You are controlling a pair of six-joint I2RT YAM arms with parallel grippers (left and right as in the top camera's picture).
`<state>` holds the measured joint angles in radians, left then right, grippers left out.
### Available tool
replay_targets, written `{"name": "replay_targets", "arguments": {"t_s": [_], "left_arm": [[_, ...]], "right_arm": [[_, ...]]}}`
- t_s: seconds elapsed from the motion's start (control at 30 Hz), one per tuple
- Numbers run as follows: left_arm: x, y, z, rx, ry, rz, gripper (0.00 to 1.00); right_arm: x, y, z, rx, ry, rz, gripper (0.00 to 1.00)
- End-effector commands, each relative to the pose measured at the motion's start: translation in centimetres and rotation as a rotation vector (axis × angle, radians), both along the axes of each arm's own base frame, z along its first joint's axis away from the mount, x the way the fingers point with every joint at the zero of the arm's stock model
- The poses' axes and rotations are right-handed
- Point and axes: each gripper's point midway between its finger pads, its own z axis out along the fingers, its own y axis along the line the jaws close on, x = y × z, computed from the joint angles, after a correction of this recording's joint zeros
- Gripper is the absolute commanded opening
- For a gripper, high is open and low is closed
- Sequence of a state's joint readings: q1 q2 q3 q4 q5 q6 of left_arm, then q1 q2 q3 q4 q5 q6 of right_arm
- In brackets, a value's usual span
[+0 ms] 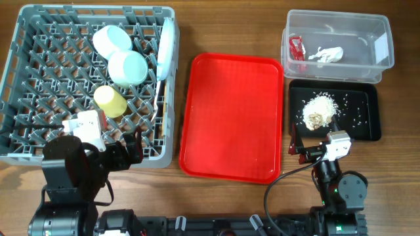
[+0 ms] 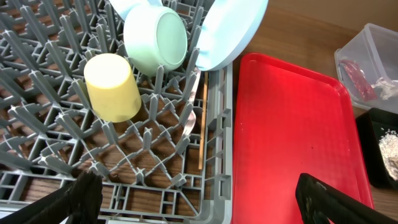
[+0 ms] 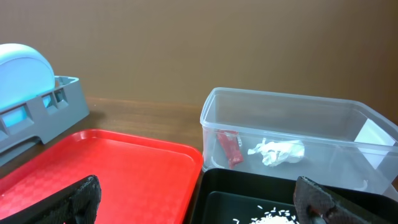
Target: Sort waste into correct bins and load items into the dishwasher rack
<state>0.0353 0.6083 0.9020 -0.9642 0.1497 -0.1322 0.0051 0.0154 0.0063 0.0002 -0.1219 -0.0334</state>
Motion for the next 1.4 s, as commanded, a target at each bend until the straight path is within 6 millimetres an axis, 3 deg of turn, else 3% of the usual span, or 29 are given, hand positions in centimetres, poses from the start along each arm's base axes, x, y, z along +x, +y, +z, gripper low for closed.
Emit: {"name": "replay_targets", "arguments": {"t_s": [0.0,0.3,0.47,0.73,1.03,1.3,1.37], "left_arm": [[0.0,0.1,0.0,0.017,-0.005,-0.007,1.0],[-1.6,0.2,0.2,0.02,-0.054,0.004,1.0],[-1.7,1.2,-1.8,0.027,-0.156,0.053,1.0],[0.7,1.4,-3.9,0.042,-0.46,0.056,1.0],[2.9,1.7,-1.8,0.082,-0.857,0.059,1.0],[3.3,1.0,-7.8,0.048,-0.625,0.019,1.0],[3.3,1.0,-8.1,0.049,-0.612,0.023,1.0]], "right_arm": [[0.0,-0.2,0.2,-0.019,-0.012,-0.015,1.0],[0.0,-0.2,0.2,-0.019,-0.012,-0.015,1.0],[0.0,-0.2,0.2,-0.019,-0.012,-0.015,1.0],[0.0,-0.2,0.2,-0.019,-0.012,-0.015,1.0],[0.0,-0.2,0.2,-0.019,-0.012,-0.015,1.0],[0.0,-0.2,0.2,-0.019,-0.012,-0.016,1.0],[0.0,-0.2,0.2,-0.019,-0.011,-0.015,1.0]]}}
